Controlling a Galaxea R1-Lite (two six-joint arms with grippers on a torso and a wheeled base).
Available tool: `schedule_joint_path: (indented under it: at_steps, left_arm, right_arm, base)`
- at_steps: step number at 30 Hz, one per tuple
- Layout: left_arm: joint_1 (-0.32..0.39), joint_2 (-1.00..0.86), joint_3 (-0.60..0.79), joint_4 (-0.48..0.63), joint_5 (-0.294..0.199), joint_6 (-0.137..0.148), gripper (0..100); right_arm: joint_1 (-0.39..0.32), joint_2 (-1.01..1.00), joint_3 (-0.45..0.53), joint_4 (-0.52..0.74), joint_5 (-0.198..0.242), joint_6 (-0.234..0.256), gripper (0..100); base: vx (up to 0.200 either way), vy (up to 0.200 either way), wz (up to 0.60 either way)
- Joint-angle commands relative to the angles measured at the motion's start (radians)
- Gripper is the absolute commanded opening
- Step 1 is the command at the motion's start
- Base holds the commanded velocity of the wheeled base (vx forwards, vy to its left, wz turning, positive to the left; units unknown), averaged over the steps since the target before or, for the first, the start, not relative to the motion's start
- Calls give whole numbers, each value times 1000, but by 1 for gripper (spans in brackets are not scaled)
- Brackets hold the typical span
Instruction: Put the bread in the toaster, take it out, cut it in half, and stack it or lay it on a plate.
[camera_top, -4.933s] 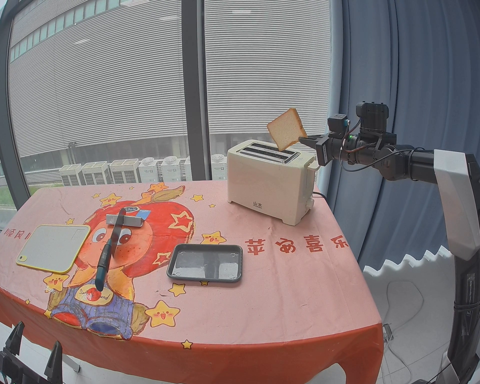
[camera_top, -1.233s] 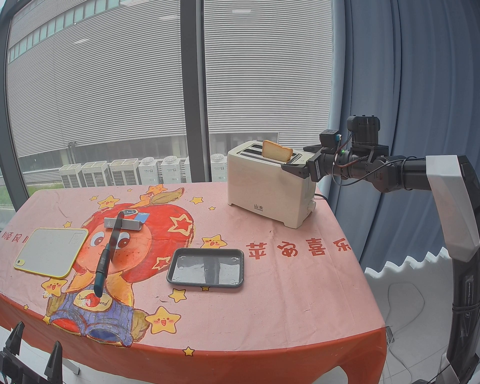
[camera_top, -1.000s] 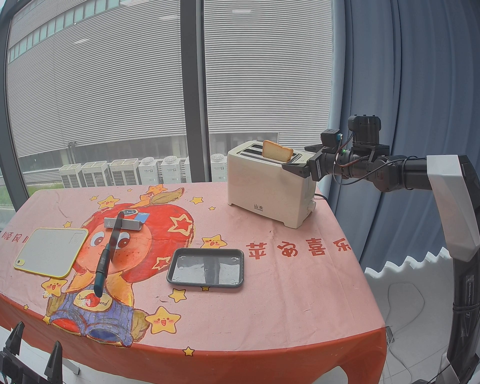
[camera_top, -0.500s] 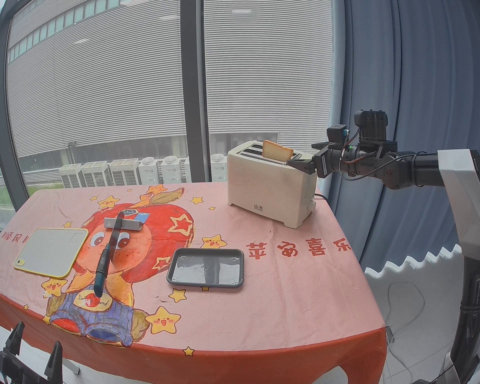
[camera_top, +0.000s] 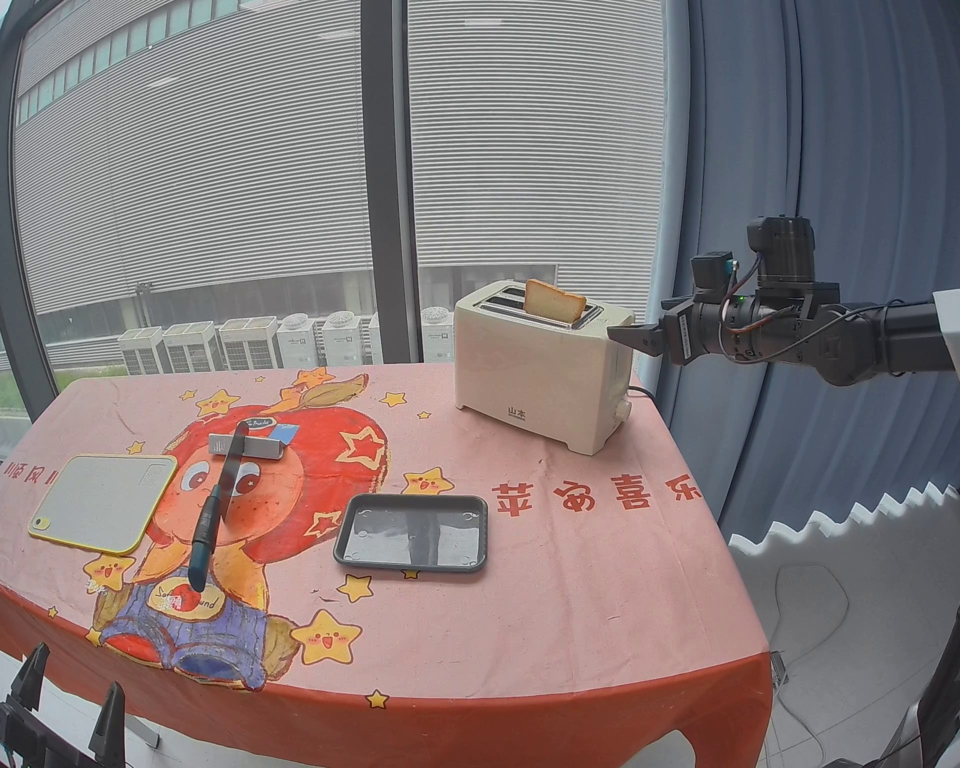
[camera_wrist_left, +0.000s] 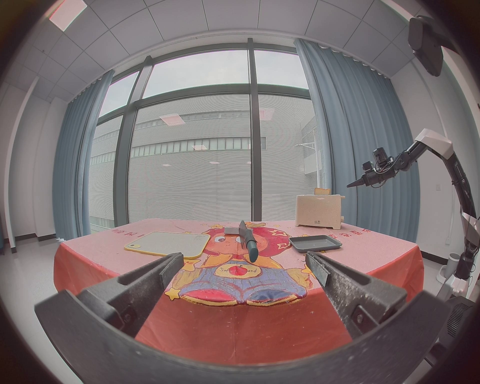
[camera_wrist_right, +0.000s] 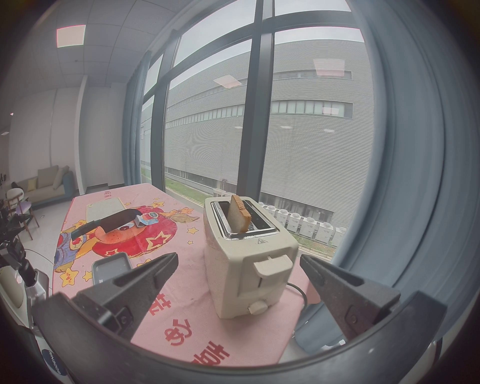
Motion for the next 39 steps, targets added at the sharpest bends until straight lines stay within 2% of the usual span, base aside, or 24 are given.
schedule_joint_path:
  at_steps: [1,5,12,13,15,21,25,29,39]
  left_arm:
    - [0,-15,18,0,0,0,100]
    - [0,-13,18,0,0,0,100]
    - [0,-13,18,0,0,0,100]
    - [0,-13,18,2,0,0,100]
    - [0,-13,18,0,0,0,100]
    - [0,-13,18,0,0,0,100]
    - [0,-13,18,0,0,0,100]
    - [0,-13,18,0,0,0,100]
    - [0,-13,18,0,0,1,100]
  right_arm:
    - [-24,-48,30,-2,0,0,100]
    - [-35,-45,49,-31,0,0,100]
    - [-43,15,47,-180,-11,24,100]
    - [-43,23,46,-192,-14,32,0]
    - [-43,40,35,-198,-14,49,0]
    - [-50,99,-2,-204,-9,52,0]
    - [-55,182,-76,-269,-3,60,0]
    - [-53,228,-151,-260,-1,61,0]
    - [-53,322,-223,-287,-1,61,0]
  base:
    - [0,0,0]
    - [0,0,0]
    - [0,0,0]
    - [0,0,0]
    - [0,0,0]
    - [0,0,0]
    - [0,0,0]
    - [0,0,0]
    - [0,0,0]
